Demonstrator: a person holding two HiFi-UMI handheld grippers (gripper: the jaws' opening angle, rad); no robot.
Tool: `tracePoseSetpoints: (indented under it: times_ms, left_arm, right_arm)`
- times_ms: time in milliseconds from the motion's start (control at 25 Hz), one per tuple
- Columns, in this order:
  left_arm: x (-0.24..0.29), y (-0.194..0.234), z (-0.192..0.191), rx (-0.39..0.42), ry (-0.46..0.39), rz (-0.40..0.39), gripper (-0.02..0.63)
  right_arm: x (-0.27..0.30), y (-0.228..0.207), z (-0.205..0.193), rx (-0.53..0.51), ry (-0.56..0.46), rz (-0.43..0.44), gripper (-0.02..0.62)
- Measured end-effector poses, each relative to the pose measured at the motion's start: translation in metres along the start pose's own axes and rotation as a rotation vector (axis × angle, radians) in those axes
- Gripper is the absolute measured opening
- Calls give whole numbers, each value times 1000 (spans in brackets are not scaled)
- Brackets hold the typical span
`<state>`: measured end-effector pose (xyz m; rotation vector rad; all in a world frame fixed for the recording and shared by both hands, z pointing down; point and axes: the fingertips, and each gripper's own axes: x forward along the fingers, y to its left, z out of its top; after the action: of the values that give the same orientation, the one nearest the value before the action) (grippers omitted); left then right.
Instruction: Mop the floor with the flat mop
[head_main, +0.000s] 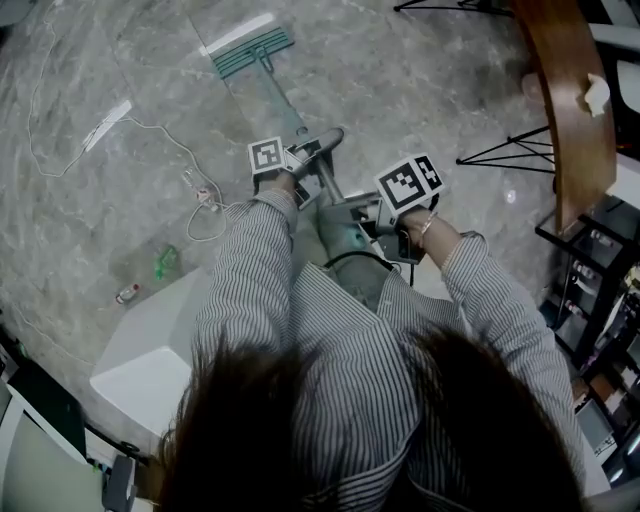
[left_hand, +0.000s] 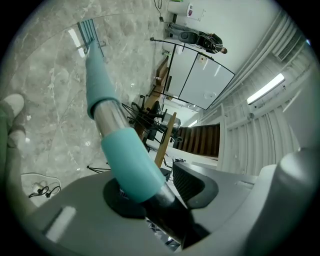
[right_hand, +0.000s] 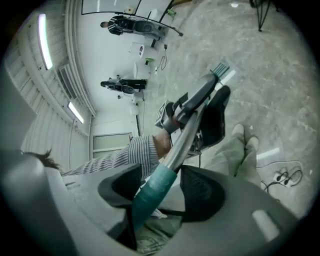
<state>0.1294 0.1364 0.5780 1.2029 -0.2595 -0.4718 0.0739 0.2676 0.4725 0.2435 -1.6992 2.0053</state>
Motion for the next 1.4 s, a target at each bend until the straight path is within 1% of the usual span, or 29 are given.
tracePoseSetpoints:
  times_ms: [120, 240, 320, 440, 600, 720, 960, 1120, 1240, 1400]
  left_arm:
    - [-1, -2, 2, -9, -23, -14, 166]
    - [-7, 1, 2, -16, -42, -6, 158]
    - [-11, 3, 2, -25, -59, 5, 146]
    - [-20, 5, 1, -32, -77, 33, 146]
    - [-30, 10, -2, -42, -81, 80, 178]
    - [-31, 13, 0, -47, -98, 108, 178]
    - [-26, 10, 13, -64, -151, 97, 166]
    - [-22, 10, 16, -71, -145, 93, 164]
    - [-20, 7, 22, -73, -140, 84, 163]
    - [-13, 0, 42, -86, -162, 52, 160]
  right_arm:
    - [7, 2, -1, 38, -3, 4, 221]
    - [11, 0, -4, 75, -12, 4, 199]
    - [14, 0, -6, 74, -6, 1, 199]
    - [19, 1, -9, 71, 2, 10, 199]
    - [19, -2, -12, 59, 24, -1, 199]
    - [18, -2, -11, 42, 40, -15, 201]
    - [13, 0, 1, 32, 44, -9, 202]
    - [11, -2, 5, 51, 23, 3, 202]
    - [10, -1, 12, 62, 27, 15, 199]
    - [8, 2, 32, 63, 49, 15, 199]
